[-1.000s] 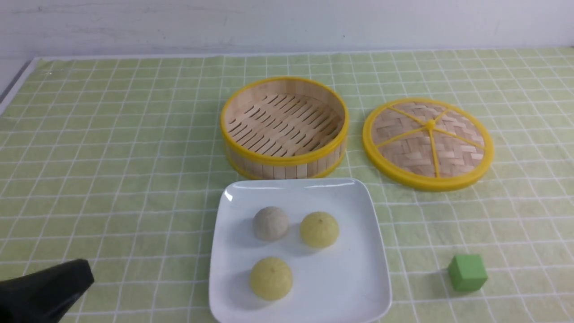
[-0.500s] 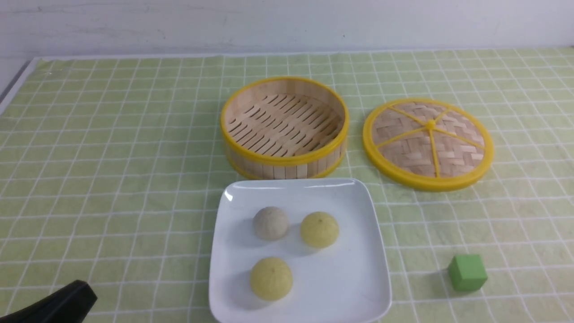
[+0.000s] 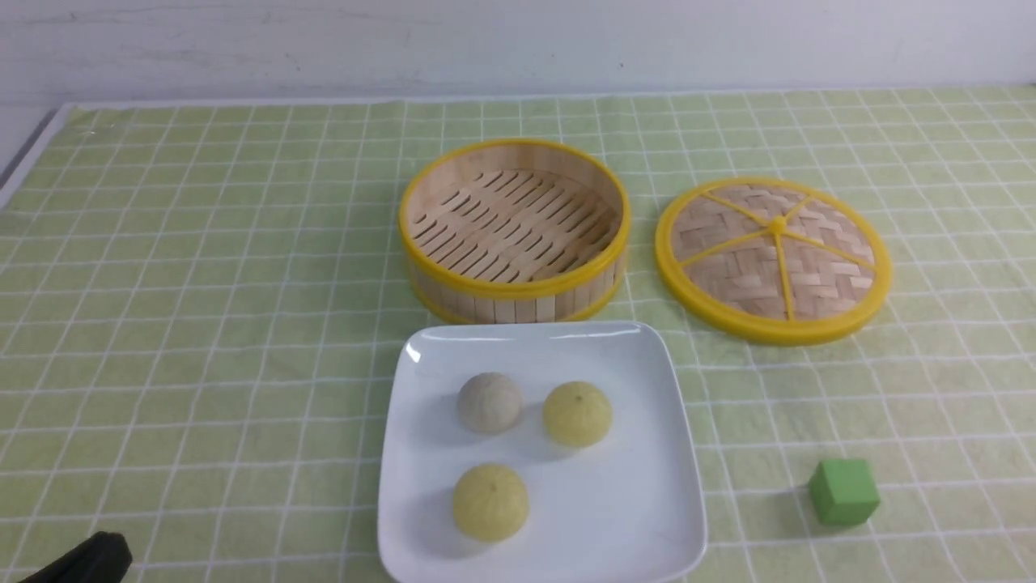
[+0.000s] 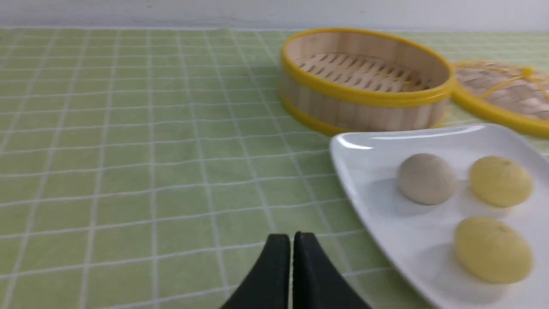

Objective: Put the steamed buns into the plate on the green tablecloth.

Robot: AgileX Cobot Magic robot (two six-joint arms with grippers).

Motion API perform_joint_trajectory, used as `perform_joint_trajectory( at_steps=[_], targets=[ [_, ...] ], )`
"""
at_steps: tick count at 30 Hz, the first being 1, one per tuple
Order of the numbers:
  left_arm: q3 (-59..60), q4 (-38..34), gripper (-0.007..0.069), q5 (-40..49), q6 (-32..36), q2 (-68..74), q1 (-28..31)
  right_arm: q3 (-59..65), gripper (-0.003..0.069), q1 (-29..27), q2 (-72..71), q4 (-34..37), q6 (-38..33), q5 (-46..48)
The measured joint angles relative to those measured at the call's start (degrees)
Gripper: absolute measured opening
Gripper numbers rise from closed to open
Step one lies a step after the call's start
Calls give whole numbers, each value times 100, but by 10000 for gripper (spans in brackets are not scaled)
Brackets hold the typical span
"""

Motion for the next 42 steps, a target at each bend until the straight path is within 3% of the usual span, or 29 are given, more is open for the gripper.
perform_joint_trajectory(
  at_steps=[4,8,25,42],
  targets=[
    [246,8,45,101,10,0,862,0,77,0,0,0,0,0],
    [264,315,50,206,-310,0,1121,0,81,0,0,-11,0,0],
    [264,380,55,324,-251,0,1134,0,93,0,0,-11,0,0],
    [258,1002,69,396,-236,0,1134,0,107,0,0,-11,0,0]
  ],
)
